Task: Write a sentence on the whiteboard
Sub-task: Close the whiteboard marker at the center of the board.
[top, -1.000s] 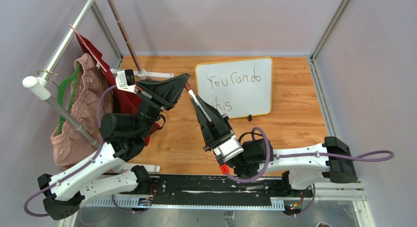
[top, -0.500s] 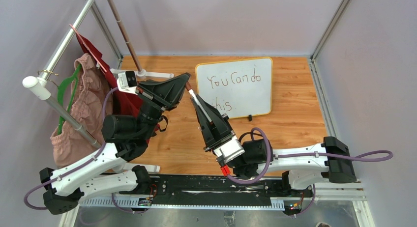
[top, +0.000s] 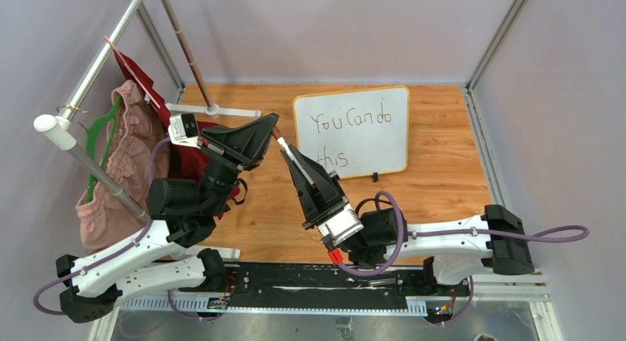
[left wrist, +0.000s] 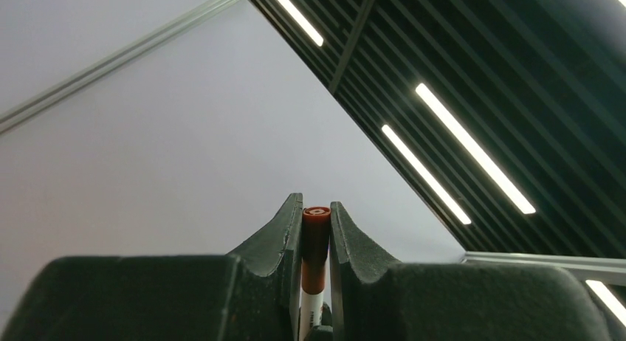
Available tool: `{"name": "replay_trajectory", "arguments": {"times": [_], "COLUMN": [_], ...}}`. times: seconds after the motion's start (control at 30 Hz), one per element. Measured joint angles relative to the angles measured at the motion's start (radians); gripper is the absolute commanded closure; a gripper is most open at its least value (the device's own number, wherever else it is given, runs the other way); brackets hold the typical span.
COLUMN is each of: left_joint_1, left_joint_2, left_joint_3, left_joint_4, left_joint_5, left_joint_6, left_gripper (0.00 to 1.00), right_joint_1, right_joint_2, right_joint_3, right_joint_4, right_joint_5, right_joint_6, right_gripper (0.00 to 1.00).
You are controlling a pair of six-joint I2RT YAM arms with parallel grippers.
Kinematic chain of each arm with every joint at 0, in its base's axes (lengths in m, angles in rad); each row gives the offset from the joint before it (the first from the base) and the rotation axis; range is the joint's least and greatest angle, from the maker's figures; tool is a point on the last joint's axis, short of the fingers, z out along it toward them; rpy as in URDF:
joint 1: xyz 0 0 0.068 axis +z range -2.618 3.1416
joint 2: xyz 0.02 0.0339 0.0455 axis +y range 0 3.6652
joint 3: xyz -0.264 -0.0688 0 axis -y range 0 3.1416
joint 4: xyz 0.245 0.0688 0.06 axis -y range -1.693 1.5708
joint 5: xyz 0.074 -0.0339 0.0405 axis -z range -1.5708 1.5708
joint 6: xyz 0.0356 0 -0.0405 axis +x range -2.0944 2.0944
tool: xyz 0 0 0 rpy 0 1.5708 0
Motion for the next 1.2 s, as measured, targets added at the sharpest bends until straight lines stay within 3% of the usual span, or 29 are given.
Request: {"name": "replay_trajectory", "arguments": {"times": [0.13,0.57,0.7,1.2], "left_joint_1": [-0.021,-0.046,-0.047,-0.047], "left_joint_2": [-0.032,-0.08,-0.103,-0.097], "left_joint_3": [-0.009,-0.014,0.006,0.077], "left_joint_4": [-0.06,-0.216,-0.269,-0.331], "left_joint_5": [0.014,0.041,0.0,-0.051], "left_joint_6": [0.029,0.109,0.153,0.241], "left_gripper": [0.55,0.29,0.29,0.42], "right_joint_1": [-0.009,-0.045,-0.045,-0.045], "right_joint_2": [-0.006,-0.041,-0.071,-0.173], "right_joint_3": [-0.01,-0.032,-0.057,-0.089], "right_joint_4": [-0.014,-0.042,-0.063,-0.201], "right_joint_5": [-0.008,0.008,-0.005,-0.1], "right_joint_6": [0.016,0.048,0.074,0.192], "right_gripper": [1.0,1.0,1.0,1.0]}}
